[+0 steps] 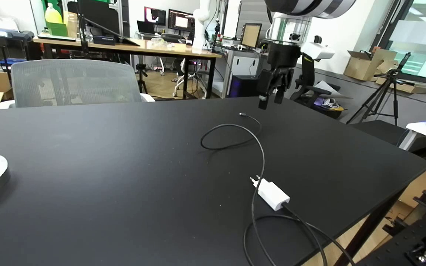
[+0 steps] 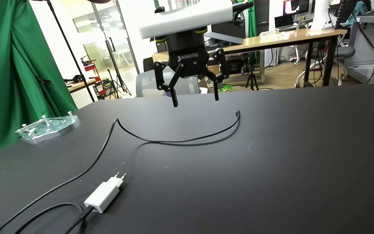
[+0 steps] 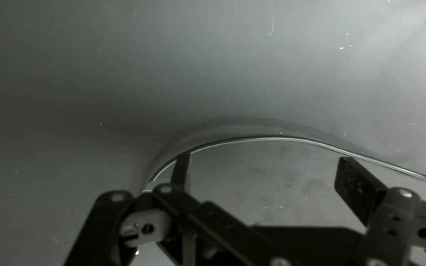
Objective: Spread the charger cable
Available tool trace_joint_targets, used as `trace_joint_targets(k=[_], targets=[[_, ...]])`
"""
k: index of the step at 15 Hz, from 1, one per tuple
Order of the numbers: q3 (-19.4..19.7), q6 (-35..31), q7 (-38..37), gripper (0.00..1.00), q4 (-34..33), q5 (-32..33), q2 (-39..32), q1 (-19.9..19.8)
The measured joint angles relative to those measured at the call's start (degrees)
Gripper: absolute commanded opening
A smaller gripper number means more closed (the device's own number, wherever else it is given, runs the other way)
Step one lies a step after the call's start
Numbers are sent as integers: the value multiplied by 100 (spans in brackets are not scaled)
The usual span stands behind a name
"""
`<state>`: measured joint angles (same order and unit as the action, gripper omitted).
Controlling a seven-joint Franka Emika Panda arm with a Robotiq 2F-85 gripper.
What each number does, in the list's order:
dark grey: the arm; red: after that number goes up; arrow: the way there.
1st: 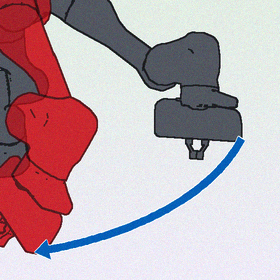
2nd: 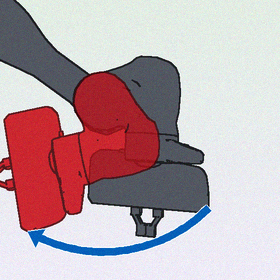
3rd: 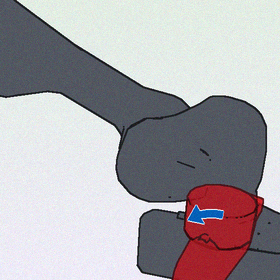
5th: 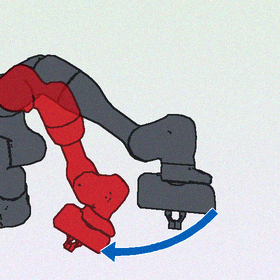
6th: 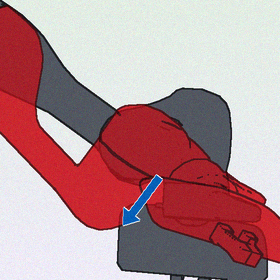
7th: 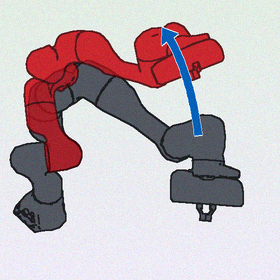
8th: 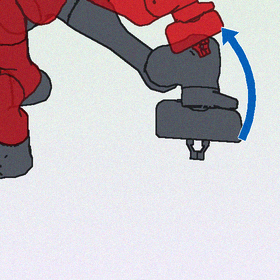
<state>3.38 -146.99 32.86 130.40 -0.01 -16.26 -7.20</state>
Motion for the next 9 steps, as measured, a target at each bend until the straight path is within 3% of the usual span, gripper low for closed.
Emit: trace_joint_targets(k=[4, 9], targets=[[-32, -32, -211, 100, -31, 22, -42, 4], [46, -465, -1672, 100, -381, 119, -461, 99]])
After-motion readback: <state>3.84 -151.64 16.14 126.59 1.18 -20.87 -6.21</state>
